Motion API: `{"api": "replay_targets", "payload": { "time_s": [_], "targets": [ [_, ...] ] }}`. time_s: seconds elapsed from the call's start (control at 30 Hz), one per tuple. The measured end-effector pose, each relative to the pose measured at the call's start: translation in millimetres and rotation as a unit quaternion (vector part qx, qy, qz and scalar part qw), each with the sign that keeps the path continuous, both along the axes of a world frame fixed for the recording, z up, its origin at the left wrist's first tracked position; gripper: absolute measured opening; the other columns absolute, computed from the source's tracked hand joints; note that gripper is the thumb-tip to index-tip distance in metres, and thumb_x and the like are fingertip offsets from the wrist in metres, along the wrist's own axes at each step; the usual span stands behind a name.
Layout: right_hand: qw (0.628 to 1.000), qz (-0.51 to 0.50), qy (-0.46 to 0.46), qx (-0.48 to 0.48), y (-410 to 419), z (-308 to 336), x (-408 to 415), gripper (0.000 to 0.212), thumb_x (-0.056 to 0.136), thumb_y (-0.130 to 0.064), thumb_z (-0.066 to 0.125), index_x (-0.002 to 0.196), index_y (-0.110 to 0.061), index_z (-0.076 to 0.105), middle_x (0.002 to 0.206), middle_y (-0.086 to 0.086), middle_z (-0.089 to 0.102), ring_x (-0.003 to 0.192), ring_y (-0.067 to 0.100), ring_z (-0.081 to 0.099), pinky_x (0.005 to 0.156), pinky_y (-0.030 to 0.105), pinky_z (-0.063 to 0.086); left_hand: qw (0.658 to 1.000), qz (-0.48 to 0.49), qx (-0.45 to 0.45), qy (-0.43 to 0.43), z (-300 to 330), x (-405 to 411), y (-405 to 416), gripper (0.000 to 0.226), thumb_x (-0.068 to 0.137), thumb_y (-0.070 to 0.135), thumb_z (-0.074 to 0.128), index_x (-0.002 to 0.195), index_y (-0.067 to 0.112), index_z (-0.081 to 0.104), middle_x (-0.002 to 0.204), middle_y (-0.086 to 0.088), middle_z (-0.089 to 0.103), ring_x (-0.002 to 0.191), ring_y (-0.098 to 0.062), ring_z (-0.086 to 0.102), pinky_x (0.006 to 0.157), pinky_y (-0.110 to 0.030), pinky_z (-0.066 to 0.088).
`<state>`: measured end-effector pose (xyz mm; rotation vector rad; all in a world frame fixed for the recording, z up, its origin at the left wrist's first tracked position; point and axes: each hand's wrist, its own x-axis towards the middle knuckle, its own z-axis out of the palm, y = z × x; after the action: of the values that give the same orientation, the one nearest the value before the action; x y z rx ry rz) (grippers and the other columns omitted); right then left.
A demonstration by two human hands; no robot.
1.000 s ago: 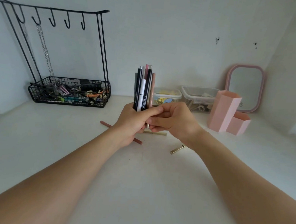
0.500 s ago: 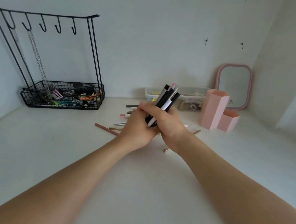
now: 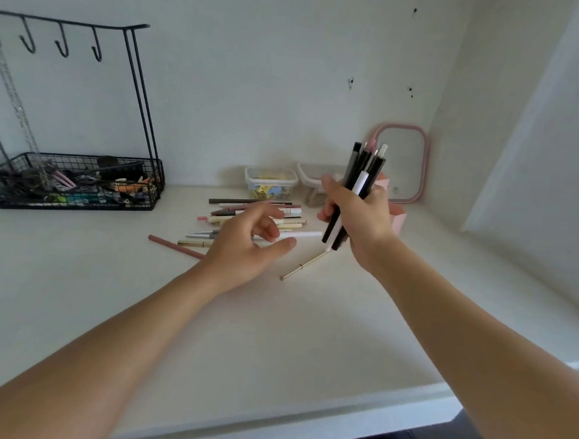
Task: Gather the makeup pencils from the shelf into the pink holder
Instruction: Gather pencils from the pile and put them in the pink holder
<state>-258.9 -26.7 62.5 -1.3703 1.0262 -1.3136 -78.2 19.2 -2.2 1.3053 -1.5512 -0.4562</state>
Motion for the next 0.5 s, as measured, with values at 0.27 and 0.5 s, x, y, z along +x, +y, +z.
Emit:
{"api": "replay_targets", "payload": {
  "time_s": [0.27, 0.5],
  "targets": [
    [0.997, -0.046, 0.047, 0.036, -21, -36, -66, 0.016, 0.089, -0.021, 0.071, 0.091, -0.006, 0.066, 0.074, 0.007, 0.066, 0.06, 0.019, 0.064, 0.056, 0.026, 0.051, 0.998, -0.02, -0.042, -0.034, -3, 0, -3, 0.026, 0.082, 0.026, 0.083, 0.105, 0.024, 0.07, 0.087, 0.0, 0.068, 0.084, -0.009, 0.064, 0.068, -0.017, 0.047],
    [0.98, -0.083, 0.158, 0.089, -66, -6, -104, 0.024, 0.084, -0.02, 0.076, 0.095, -0.001, 0.068, 0.084, 0.013, 0.071, 0.055, 0.02, 0.062, 0.053, 0.026, 0.055, 0.997, -0.01, -0.061, -0.046, -9, 7, -8, 0.016, 0.083, 0.03, 0.079, 0.097, 0.028, 0.071, 0.079, 0.005, 0.066, 0.078, -0.012, 0.065, 0.064, -0.028, 0.047]
  ]
}}
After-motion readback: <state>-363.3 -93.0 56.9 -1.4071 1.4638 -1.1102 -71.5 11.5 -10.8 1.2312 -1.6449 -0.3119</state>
